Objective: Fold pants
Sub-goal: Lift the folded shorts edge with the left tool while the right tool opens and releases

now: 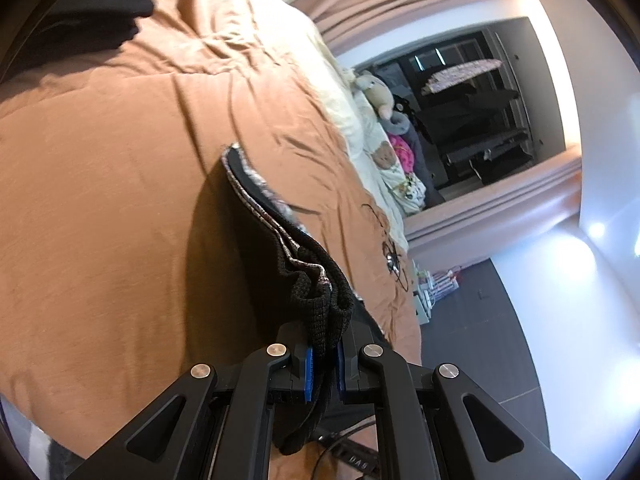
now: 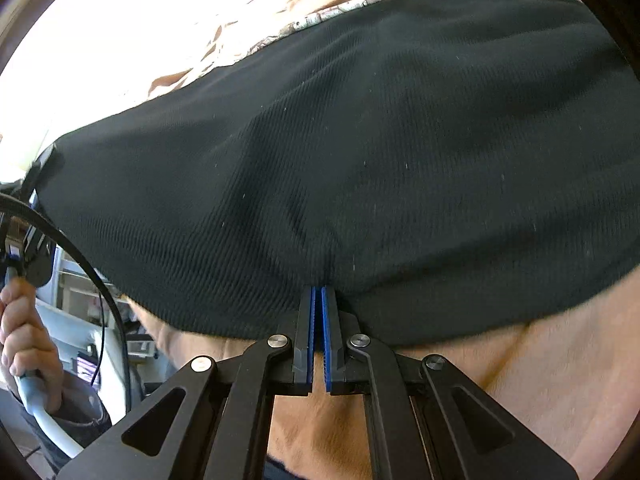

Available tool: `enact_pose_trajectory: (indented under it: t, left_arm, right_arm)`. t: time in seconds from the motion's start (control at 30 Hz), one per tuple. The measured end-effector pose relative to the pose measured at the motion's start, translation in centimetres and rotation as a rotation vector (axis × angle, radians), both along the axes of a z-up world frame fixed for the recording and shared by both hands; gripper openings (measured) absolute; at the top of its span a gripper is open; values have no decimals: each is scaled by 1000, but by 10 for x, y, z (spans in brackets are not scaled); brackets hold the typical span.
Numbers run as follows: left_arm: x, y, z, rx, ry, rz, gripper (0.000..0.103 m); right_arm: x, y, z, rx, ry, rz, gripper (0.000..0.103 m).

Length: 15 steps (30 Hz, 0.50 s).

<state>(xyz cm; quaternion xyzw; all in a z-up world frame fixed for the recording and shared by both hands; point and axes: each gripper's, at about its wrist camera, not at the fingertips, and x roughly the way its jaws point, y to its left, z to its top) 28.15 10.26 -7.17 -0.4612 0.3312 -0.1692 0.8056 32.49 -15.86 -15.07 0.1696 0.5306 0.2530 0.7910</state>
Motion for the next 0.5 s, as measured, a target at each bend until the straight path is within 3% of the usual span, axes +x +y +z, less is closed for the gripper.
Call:
enact_pose_trajectory:
  t: [0.17,0.33,0.37,0.4,0.43,0.5]
  left_arm:
    - [7,-15,20,12,-38,-45,8]
    - [16,-34,43,27,-78,-84,8]
    - [18,-39,48,32,-86,-95,8]
    - [20,-45,53,37,-95,-109,8]
    - [22,-52,58,42,-103,-123,8]
    - [28,-63,64,48,-114,-145,8]
  right_arm:
    - [-8,-20,9,37,-19,4,0]
    - [-18,-63,30,59,-93,-27,3]
    - [-21,-70,32,59,-102,-39,8]
    - [-24,-81,36,54,-119,-65,28]
    - [-27,-88,38,54,-133,-83,55]
    - [-34,-104,45,66,-168,-120,71]
